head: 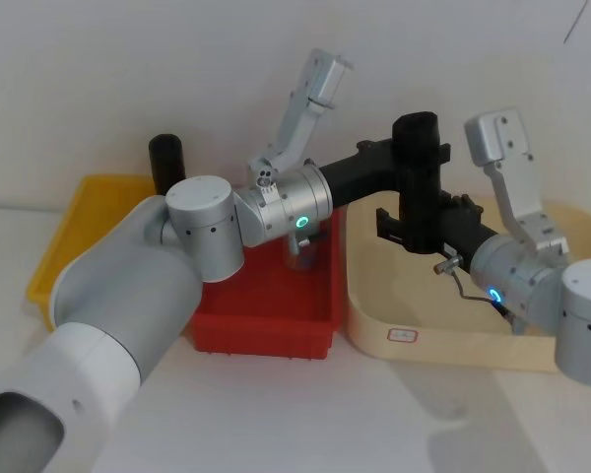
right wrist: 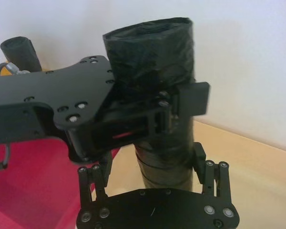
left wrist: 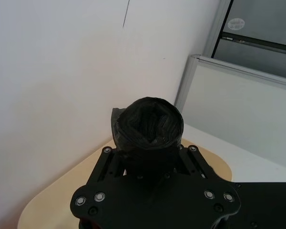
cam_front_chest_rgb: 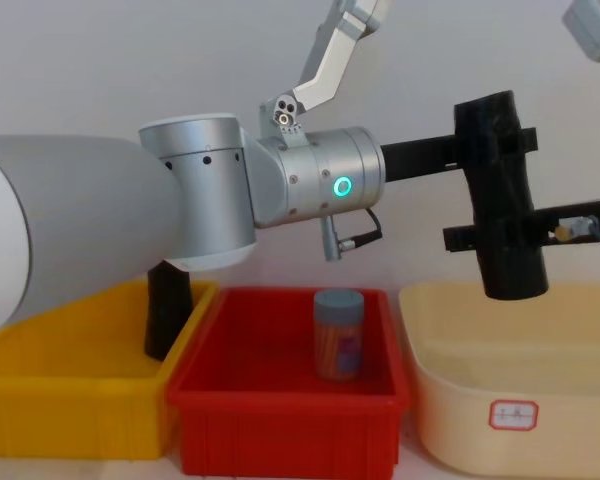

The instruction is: Pick up the garbage bag with the one hand and transfer it to the other hand.

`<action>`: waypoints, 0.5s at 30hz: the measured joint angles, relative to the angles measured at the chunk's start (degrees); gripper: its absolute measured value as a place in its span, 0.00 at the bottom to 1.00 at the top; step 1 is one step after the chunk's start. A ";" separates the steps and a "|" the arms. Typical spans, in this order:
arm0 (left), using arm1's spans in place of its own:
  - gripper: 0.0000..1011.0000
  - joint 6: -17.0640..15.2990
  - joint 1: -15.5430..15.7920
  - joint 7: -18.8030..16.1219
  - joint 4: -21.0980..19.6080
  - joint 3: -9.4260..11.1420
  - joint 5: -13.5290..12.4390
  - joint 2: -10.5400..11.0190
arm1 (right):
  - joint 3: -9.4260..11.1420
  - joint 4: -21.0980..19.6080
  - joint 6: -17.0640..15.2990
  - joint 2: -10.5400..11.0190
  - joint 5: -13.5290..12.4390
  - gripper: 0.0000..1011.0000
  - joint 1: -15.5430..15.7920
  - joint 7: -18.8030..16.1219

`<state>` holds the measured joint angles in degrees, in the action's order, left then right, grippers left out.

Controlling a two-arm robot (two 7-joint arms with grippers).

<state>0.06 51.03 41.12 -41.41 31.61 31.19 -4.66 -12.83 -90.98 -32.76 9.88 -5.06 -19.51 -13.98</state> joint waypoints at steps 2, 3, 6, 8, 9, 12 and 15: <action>0.37 0.07 -0.02 -0.07 -0.06 0.01 0.08 -0.03 | -0.16 0.67 -0.04 -0.18 -0.13 0.99 -0.59 -0.26; 0.37 0.10 -0.02 -0.10 -0.07 0.01 0.10 -0.03 | -0.22 0.88 -0.05 -0.23 -0.16 0.99 -0.78 -0.35; 0.37 0.19 -0.03 -0.18 -0.12 0.03 0.18 -0.07 | -0.37 1.52 -0.10 -0.39 -0.27 0.99 -1.37 -0.61; 0.37 0.22 -0.04 -0.21 -0.14 0.05 0.21 -0.09 | -0.47 1.78 -0.12 -0.46 -0.33 0.97 -1.61 -0.74; 0.37 0.26 -0.05 -0.23 -0.15 0.06 0.24 -0.09 | -0.52 2.05 -0.13 -0.54 -0.38 0.94 -1.83 -0.86; 0.37 0.34 -0.06 -0.27 -0.17 0.07 0.29 -0.11 | -0.62 2.48 -0.16 -0.62 -0.45 0.88 -2.20 -1.04; 0.37 0.37 -0.07 -0.29 -0.19 0.08 0.32 -0.11 | -0.69 2.79 -0.17 -0.72 -0.51 0.82 -2.49 -1.17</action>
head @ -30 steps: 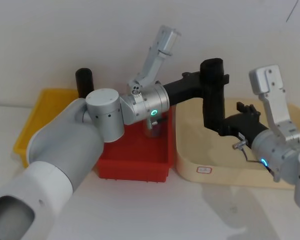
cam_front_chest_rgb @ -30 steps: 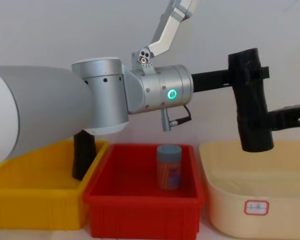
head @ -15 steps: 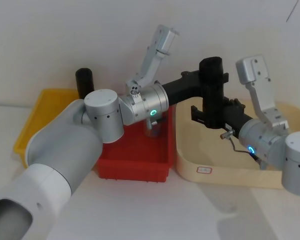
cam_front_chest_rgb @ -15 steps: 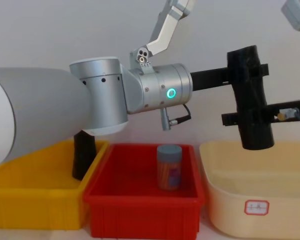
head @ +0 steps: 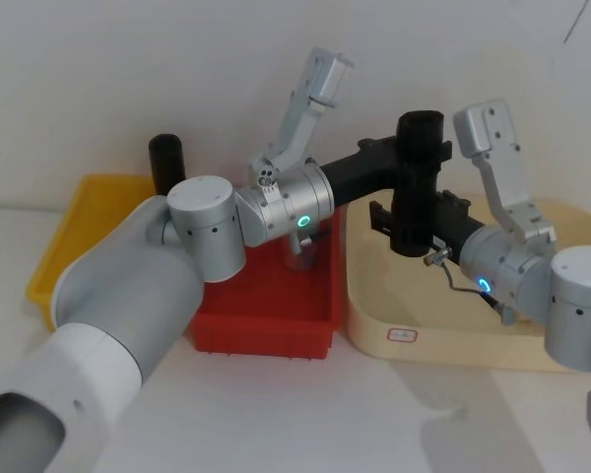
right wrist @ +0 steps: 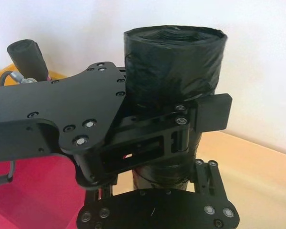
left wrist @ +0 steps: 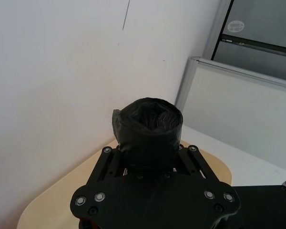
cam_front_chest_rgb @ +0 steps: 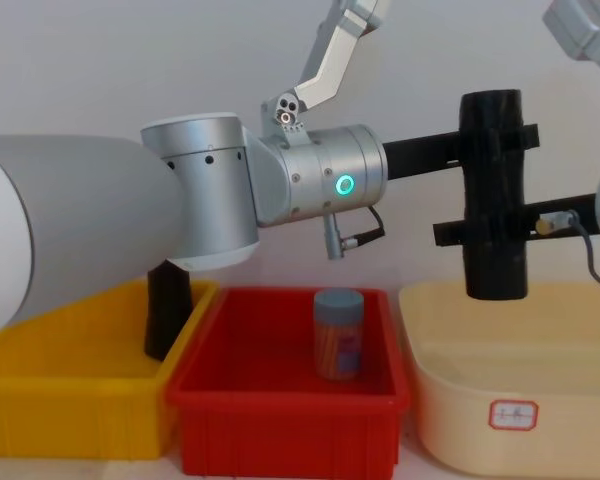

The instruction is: Pick up the garbage bag with the one hand and transfer it to the other hand.

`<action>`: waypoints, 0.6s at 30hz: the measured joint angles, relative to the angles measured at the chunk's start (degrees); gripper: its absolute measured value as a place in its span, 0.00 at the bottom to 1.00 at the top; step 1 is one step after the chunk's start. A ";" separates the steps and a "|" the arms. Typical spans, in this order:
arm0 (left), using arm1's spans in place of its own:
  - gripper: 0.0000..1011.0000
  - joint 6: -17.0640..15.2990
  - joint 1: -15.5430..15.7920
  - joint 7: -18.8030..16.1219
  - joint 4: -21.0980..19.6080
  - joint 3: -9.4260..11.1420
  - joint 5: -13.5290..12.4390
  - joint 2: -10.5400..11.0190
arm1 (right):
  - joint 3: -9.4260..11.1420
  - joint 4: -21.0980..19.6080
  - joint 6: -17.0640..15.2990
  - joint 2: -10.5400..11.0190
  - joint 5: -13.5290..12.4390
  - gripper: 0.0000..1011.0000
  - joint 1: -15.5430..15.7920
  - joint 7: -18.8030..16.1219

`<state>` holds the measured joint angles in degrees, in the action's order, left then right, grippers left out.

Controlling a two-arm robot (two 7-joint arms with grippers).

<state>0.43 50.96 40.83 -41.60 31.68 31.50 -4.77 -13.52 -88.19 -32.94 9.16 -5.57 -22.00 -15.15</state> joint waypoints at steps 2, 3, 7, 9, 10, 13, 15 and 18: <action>0.37 0.03 -0.01 -0.03 -0.01 0.00 0.02 -0.01 | -0.04 0.21 -0.01 -0.05 -0.03 0.74 -0.19 -0.10; 0.37 0.04 -0.02 -0.04 -0.02 0.00 0.04 -0.02 | -0.04 0.27 -0.02 -0.06 -0.04 0.74 -0.23 -0.12; 0.37 0.08 -0.04 -0.08 -0.06 0.00 0.07 -0.03 | -0.08 0.51 -0.05 -0.13 -0.07 0.60 -0.44 -0.19; 0.37 0.09 -0.04 -0.09 -0.06 0.00 0.08 -0.03 | -0.11 0.58 -0.06 -0.15 -0.09 0.58 -0.52 -0.22; 0.37 0.10 -0.04 -0.09 -0.07 0.00 0.09 -0.03 | -0.13 0.65 -0.06 -0.17 -0.10 0.57 -0.59 -0.25; 0.37 0.12 -0.04 -0.09 -0.07 0.01 0.11 -0.05 | -0.16 0.74 -0.06 -0.19 -0.13 0.55 -0.67 -0.29; 0.37 0.14 -0.04 -0.09 -0.07 0.00 0.12 -0.05 | -0.18 0.79 -0.07 -0.21 -0.13 0.55 -0.72 -0.32; 0.37 0.15 -0.05 -0.10 -0.07 0.00 0.12 -0.06 | -0.20 0.88 -0.06 -0.23 -0.16 0.55 -0.78 -0.37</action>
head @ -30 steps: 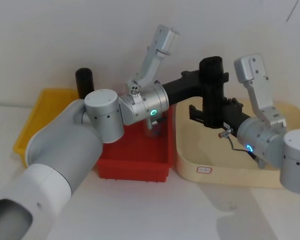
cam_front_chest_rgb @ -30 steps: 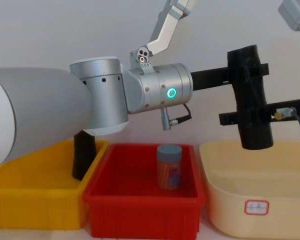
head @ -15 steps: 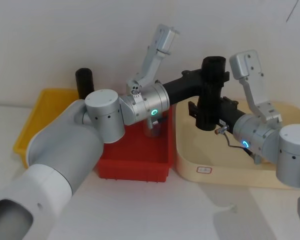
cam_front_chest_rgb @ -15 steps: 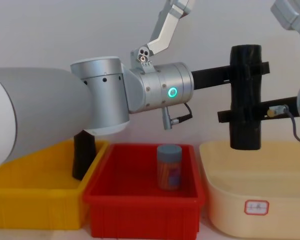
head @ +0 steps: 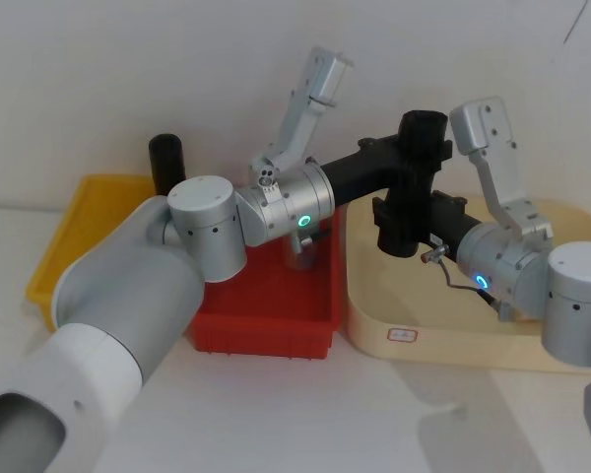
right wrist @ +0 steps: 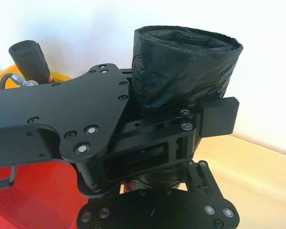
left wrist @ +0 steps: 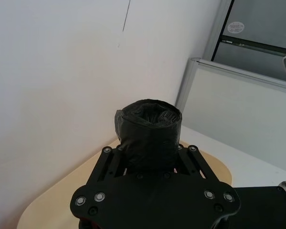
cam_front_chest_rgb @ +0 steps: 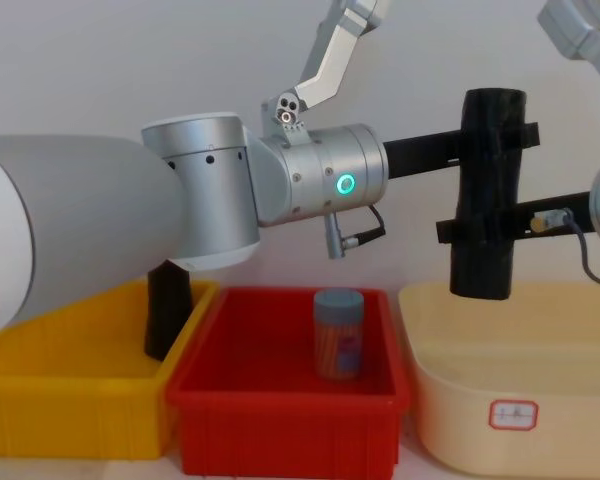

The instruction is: Pick up the garbage bag with the one hand and transfer it to the other hand.

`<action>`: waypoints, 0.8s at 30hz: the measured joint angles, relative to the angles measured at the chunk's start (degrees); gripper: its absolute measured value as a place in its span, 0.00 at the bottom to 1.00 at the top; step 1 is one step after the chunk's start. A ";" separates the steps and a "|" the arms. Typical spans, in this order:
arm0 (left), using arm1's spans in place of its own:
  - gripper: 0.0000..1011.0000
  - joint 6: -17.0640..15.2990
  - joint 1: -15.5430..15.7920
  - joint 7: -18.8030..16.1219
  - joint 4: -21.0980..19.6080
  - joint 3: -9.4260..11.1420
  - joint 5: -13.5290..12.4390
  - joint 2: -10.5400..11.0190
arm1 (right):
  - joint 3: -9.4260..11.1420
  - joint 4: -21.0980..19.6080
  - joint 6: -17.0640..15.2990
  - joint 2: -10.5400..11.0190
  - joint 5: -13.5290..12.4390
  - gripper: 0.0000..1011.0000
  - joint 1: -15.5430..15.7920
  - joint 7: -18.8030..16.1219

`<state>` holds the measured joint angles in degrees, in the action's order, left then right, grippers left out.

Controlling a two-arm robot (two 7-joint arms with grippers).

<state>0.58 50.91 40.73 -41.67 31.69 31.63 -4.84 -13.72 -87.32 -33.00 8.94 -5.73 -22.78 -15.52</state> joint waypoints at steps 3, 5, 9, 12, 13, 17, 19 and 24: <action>0.37 0.00 0.00 0.00 0.00 0.00 0.00 -0.01 | -0.01 0.06 0.00 -0.02 -0.02 0.55 -0.06 -0.05; 0.37 0.00 0.00 0.01 0.00 0.00 0.00 -0.02 | -0.03 0.09 0.00 -0.03 -0.04 0.55 -0.10 -0.07; 0.47 0.01 0.01 0.03 -0.01 0.00 0.01 -0.03 | -0.10 0.13 0.00 -0.06 -0.07 0.55 -0.14 -0.13; 0.56 0.01 0.01 0.03 -0.01 0.01 0.01 -0.04 | -0.08 0.16 0.00 -0.06 -0.12 0.55 -0.14 -0.13; 0.58 0.00 0.01 0.03 -0.01 0.01 0.01 -0.04 | -0.05 0.16 0.00 -0.06 -0.13 0.55 -0.14 -0.11; 0.69 0.00 0.01 0.04 -0.01 0.01 -0.01 -0.03 | 0.38 0.17 0.11 -0.11 -0.25 0.55 -0.06 0.31; 0.77 0.00 0.01 0.04 -0.01 0.00 -0.01 -0.02 | 1.00 0.24 0.20 -0.13 -0.31 0.55 0.02 0.82; 0.89 0.00 0.01 0.04 0.00 0.00 -0.01 -0.02 | 2.58 0.62 0.38 -0.10 -0.43 0.55 -0.07 1.84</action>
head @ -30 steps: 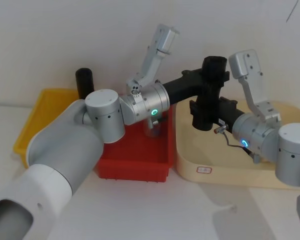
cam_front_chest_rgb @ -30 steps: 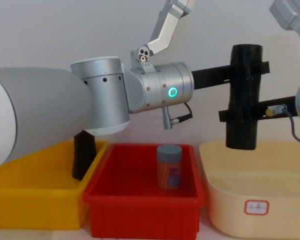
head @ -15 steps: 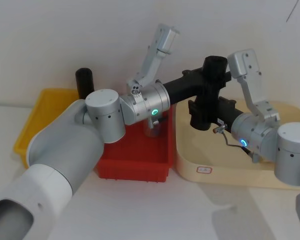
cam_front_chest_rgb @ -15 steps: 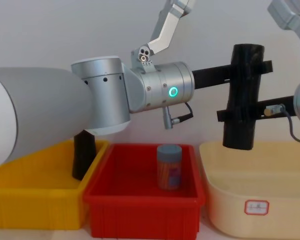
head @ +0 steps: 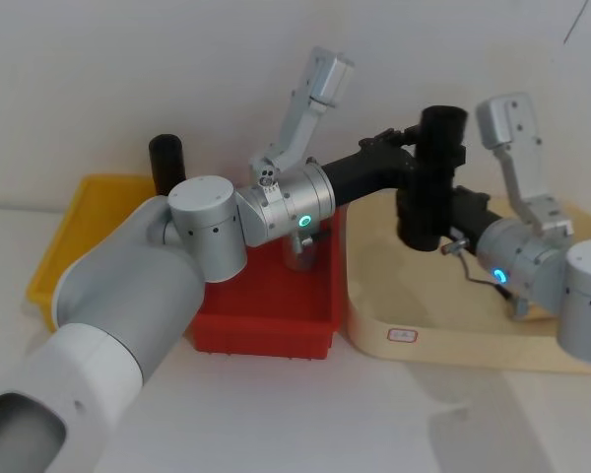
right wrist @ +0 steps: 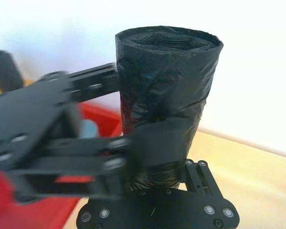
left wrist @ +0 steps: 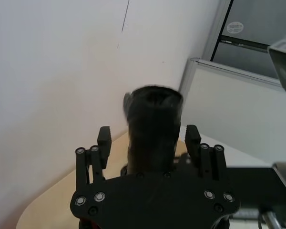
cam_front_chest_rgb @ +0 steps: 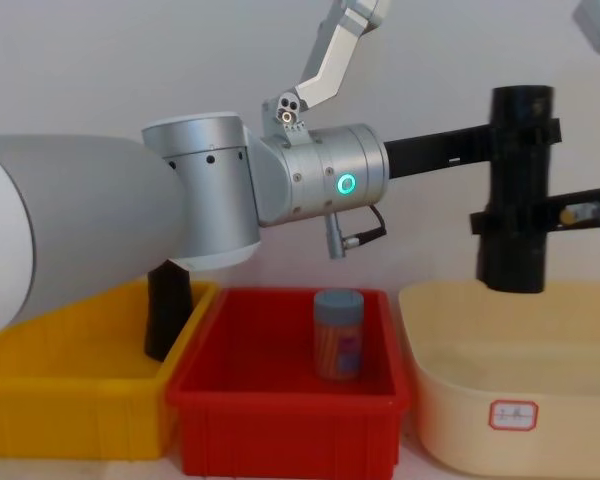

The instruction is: Pick up the garbage bag with the one hand and transfer it to the other hand.

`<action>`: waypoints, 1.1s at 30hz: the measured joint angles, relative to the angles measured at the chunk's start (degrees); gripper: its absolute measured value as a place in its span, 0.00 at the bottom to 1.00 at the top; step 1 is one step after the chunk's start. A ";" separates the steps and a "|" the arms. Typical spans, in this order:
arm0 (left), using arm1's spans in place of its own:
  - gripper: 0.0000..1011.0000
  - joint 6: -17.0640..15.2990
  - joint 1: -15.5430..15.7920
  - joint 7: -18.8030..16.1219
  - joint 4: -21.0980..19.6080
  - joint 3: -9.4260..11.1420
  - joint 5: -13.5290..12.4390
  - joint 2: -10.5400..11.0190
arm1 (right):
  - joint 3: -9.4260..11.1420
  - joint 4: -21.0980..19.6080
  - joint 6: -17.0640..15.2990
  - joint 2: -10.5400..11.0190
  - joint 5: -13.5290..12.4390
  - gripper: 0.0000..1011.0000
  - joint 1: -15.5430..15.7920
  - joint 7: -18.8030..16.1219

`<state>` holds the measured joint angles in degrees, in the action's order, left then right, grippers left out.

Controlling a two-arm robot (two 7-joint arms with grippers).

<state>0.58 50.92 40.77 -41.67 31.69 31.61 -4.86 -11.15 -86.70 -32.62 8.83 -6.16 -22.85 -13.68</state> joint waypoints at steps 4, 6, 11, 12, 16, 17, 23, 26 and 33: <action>0.99 0.00 0.00 -0.01 0.01 0.00 0.00 0.01 | 2.26 1.01 0.27 0.27 -0.31 0.55 -0.80 1.07; 0.99 0.00 0.00 -0.01 0.01 0.00 0.00 0.01 | 3.04 1.55 0.42 0.39 -0.42 0.55 -1.22 1.37; 0.99 0.00 0.00 -0.02 0.01 0.00 0.00 0.01 | 5.87 4.69 1.28 0.92 -1.05 0.55 -3.51 2.10; 0.99 0.00 0.00 -0.02 0.01 0.00 0.00 0.01 | 6.26 5.26 1.44 0.99 -1.17 0.55 -3.89 2.23; 0.99 -0.01 0.00 -0.02 0.01 0.00 0.00 0.01 | 7.63 7.07 1.87 1.26 -1.52 0.56 -5.25 2.57; 0.99 -0.01 0.00 -0.02 0.01 0.00 0.00 0.01 | 7.89 7.42 1.94 1.31 -1.58 0.58 -5.47 2.63; 0.99 0.00 0.00 -0.02 0.01 0.00 0.00 0.00 | 9.43 9.50 2.45 1.59 -1.96 0.75 -6.98 3.01; 0.99 0.00 0.00 -0.02 0.00 0.00 0.00 0.01 | 9.78 9.98 2.56 1.67 -2.04 0.82 -7.29 3.08; 0.99 0.00 0.00 -0.02 0.01 0.00 0.00 0.01 | 10.64 11.07 2.83 1.84 -2.22 0.99 -8.11 3.26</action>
<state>0.57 50.92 40.75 -41.67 31.69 31.62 -4.85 -0.51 -75.63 -29.78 10.67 -8.37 -30.96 -10.42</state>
